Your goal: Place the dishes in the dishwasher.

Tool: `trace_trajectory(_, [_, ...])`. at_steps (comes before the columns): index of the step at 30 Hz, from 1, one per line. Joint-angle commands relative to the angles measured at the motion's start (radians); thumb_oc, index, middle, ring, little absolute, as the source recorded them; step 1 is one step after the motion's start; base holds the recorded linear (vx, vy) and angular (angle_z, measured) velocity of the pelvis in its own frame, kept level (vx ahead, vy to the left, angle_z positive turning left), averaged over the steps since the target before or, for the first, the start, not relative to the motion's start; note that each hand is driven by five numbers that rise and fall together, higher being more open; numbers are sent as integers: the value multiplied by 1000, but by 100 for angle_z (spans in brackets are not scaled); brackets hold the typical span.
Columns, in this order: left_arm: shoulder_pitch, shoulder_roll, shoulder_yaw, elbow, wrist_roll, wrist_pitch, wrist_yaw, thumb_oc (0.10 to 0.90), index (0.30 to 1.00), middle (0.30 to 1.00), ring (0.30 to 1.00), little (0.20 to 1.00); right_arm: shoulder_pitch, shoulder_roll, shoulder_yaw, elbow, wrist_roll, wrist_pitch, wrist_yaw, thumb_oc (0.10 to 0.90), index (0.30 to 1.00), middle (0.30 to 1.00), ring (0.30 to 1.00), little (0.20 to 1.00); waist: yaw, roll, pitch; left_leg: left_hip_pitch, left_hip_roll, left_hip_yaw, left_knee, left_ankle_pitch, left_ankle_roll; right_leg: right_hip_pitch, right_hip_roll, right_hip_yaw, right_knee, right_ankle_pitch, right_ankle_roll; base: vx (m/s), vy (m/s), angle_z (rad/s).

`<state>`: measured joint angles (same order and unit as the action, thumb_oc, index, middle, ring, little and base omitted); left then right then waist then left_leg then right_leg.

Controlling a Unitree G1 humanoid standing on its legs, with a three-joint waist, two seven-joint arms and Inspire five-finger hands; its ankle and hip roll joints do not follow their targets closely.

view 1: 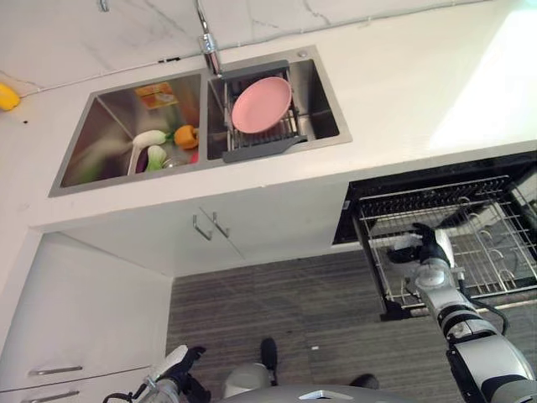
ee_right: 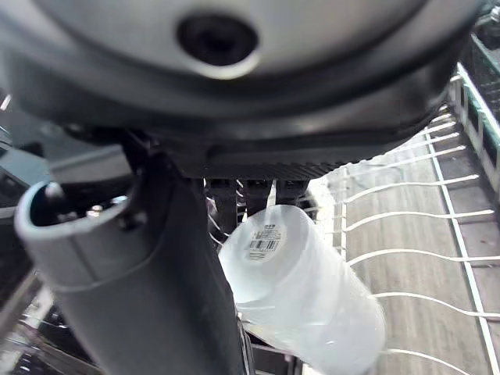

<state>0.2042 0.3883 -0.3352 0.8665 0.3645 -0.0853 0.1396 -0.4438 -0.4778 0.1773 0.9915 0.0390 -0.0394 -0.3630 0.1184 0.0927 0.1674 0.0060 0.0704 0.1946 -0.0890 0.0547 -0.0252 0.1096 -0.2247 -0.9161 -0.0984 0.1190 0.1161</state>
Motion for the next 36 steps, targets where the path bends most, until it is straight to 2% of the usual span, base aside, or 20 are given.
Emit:
trace_trajectory(1, [-42, -13, 9, 22, -7, 0, 44, 800, 900, 900, 900, 900, -60, -76, -5, -142, -29, -95, -51, 800, 900, 900, 900, 900, 9, -17, -38, 66, 99, 141, 13, 8, -126, -34, 12, 78, 33, -111, -5, 6, -49, -18])
trace_trajectory(5, [-37, -35, 66, 41, -50, 13, 65, 800, 900, 900, 900, 900, 25, -76, -14, -372, -68, -112, -36, 800, 900, 900, 900, 900, -19, -27, -43, 84, 123, 160, 13, 26, -141, -40, 36, 111, 28, -126, -18, -5, -58, -17])
trace_trajectory(6, [-36, -34, 65, 41, -50, 13, 65, 800, 900, 900, 900, 900, 28, -76, -15, -375, -69, -110, -36, 800, 900, 900, 900, 900, -18, -27, -43, 84, 123, 161, 13, 26, -142, -40, 37, 112, 28, -126, -19, 3, -57, -30])
trace_trajectory(8, [-35, -58, 97, 43, -69, 20, 71, 800, 900, 900, 900, 900, 130, -57, -63, -526, -68, -132, -34, 800, 900, 900, 900, 900, -46, -32, -42, 100, 135, 175, 14, 33, -143, -50, 56, 145, 30, -138, -27, 28, -74, -22])
trace_trajectory(15, [-17, -114, 174, 84, -136, 21, 101, 800, 900, 900, 900, 900, 366, 17, -164, -872, -17, -213, -5, 800, 900, 900, 900, 900, -104, -26, -35, 142, 149, 222, 52, 36, -149, -51, 88, 211, 31, -164, -39, 40, -84, -29])
trace_trajectory(18, [-14, -141, 201, 114, -184, 16, 118, 800, 900, 900, 900, 900, 412, 34, -170, -952, 2, -239, 6, 800, 900, 900, 900, 900, -116, -26, -22, 123, 141, 230, 135, 20, -151, -53, 87, 230, 30, -169, -41, -8, -57, -38])
trace_trajectory(19, [-20, -162, 225, 150, -232, 10, 131, 800, 900, 900, 900, 900, 452, 33, -174, -1036, 9, -261, 21, 800, 900, 900, 900, 900, -144, -38, -3, 68, 148, 289, 259, -2, -157, -46, 70, 223, 21, -179, -44, -42, -81, -46])
trace_trajectory(20, [-21, -163, 226, 152, -233, 9, 132, 800, 900, 900, 900, 900, 455, 33, -175, -1042, 10, -259, 23, 800, 900, 900, 900, 900, -145, -39, -3, 61, 151, 288, 272, -7, -158, -46, 71, 223, 21, -180, -46, -75, -49, -11])
trace_trajectory(21, [-29, -177, 236, 171, -248, 7, 140, 800, 900, 900, 900, 900, 463, 19, -173, -1100, 5, -273, 41, 800, 900, 900, 900, 900, -168, -46, 14, 19, 204, 383, 356, 25, -175, -33, 58, 204, 17, -192, -50, -45, 34, -3])
trace_trajectory(22, [-29, -180, 235, 178, -247, 7, 144, 800, 900, 900, 900, 900, 463, 16, -171, -1113, 4, -278, 44, 800, 900, 900, 900, 900, -172, -43, 15, 16, 220, 398, 349, 29, -176, -33, 55, 202, 17, -189, -46, -24, 159, 3])
trace_trajectory(24, [-31, -197, 233, 212, -243, 1, 156, 800, 900, 900, 900, 900, 440, 9, -160, -1146, 4, -297, 44, 800, 900, 900, 900, 900, -185, -37, 8, 28, 260, 422, 242, 47, -180, -44, 24, 211, 18, -152, -7, 76, 357, -11])
trace_trajectory(25, [-34, -199, 239, 246, -241, 0, 166, 800, 900, 900, 900, 900, 423, 3, -146, -1176, 10, -314, 50, 800, 900, 900, 900, 900, -192, -38, 1, 33, 312, 434, 153, 102, -191, -46, -2, 216, 20, -137, 17, 94, 328, -7])
trace_trajectory(26, [-37, -200, 241, 250, -240, -2, 167, 800, 900, 900, 900, 900, 421, 3, -145, -1176, 11, -314, 51, 800, 900, 900, 900, 900, -193, -38, 1, 37, 311, 436, 142, 111, -193, -47, -1, 217, 20, -136, 17, 107, 335, -1])
trace_trajectory(28, [-54, -203, 249, 289, -244, 0, 175, 800, 900, 900, 900, 900, 406, 5, -134, -1194, 48, -327, 66, 800, 900, 900, 900, 900, -198, -38, -11, 50, 363, 464, 78, 174, -202, -46, -19, 214, 22, -131, 34, 117, 250, -5])
trace_trajectory(29, [-66, -208, 255, 315, -249, 6, 173, 800, 900, 900, 900, 900, 398, -3, -128, -1209, 80, -330, 87, 800, 900, 900, 900, 900, -198, -32, -17, 70, 363, 471, 49, 190, -205, -44, -19, 218, 23, -128, 40, 154, 305, -7])
trace_trajectory(32, [-72, -224, 244, 325, -237, 10, 163, 800, 900, 900, 900, 900, 359, -13, -115, -1199, 121, -315, 123, 800, 900, 900, 900, 900, -196, -3, -38, 84, 317, 456, 19, 148, -196, -36, -42, 245, 31, -102, 65, 191, 400, -12])
trace_trajectory(34, [-87, -223, 236, 339, -229, 17, 152, 800, 900, 900, 900, 900, 354, -4, -110, -1194, 139, -303, 133, 800, 900, 900, 900, 900, -184, -3, -50, 76, 259, 430, 16, 119, -181, -15, -88, 247, 56, -86, 80, 189, 412, -8])
trace_trajectory(36, [-88, -222, 235, 339, -229, 17, 151, 800, 900, 900, 900, 900, 354, -4, -112, -1194, 140, -303, 134, 800, 900, 900, 900, 900, -185, -7, -50, 75, 251, 429, 17, 115, -177, -15, -97, 246, 60, -85, 84, 152, 348, 23])
